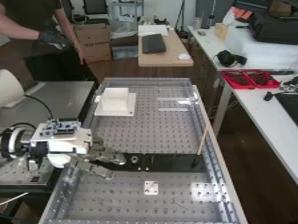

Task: Grab the smaller nut and place it in the white container

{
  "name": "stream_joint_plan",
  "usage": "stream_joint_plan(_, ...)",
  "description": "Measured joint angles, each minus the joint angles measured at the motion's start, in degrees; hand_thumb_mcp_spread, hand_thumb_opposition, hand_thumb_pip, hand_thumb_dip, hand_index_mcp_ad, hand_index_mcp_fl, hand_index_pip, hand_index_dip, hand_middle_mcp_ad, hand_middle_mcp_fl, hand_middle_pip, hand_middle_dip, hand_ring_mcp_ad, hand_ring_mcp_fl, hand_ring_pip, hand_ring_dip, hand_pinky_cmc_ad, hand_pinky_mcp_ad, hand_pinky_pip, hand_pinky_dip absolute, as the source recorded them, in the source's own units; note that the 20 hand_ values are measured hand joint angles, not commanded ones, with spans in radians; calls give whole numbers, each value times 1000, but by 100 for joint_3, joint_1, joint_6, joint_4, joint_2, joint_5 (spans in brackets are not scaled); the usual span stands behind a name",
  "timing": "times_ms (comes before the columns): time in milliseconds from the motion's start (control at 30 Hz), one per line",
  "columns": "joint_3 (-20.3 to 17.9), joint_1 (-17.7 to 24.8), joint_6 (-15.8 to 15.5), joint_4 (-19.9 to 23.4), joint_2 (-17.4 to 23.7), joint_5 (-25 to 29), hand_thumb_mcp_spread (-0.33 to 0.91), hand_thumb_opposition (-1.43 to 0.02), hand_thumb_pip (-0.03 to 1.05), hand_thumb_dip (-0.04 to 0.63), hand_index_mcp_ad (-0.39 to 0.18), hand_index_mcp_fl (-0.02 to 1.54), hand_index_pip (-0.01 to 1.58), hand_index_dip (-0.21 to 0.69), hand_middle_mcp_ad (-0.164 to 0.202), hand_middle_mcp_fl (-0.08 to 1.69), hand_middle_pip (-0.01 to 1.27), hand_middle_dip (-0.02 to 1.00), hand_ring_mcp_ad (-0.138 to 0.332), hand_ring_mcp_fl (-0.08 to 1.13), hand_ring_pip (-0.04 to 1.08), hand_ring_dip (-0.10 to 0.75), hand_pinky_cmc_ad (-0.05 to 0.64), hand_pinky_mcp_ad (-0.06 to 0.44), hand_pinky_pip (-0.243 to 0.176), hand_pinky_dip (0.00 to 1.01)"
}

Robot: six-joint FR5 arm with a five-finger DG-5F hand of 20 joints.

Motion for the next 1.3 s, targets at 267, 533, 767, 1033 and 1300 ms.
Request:
stream_joint_plan(267,49,-3,-15,-102,121,-55,607,-1004,648,271,-237,339,1475,328,65,218,124,239,110,0,99,98,323,278,-10,145)
stream_joint_plan(533,90,36,-82,-313,367,-89,611,-1004,648,267,-237,349,1475,330,68,218,124,239,110,0,99,98,323,278,-10,145)
stream_joint_plan(767,194,139,-220,-764,671,-82,611,-1004,646,267,-234,353,1475,330,68,218,124,239,112,0,99,94,325,278,-10,145)
stream_joint_plan(1033,314,580,-382,-1466,1123,34,611,-1004,646,267,-234,349,1475,330,66,218,124,239,108,0,99,98,325,278,-10,145)
stream_joint_plan(1300,408,1267,-338,-1939,1378,346,611,-1004,646,267,-234,349,1475,330,66,218,124,239,110,0,99,98,325,279,-10,145)
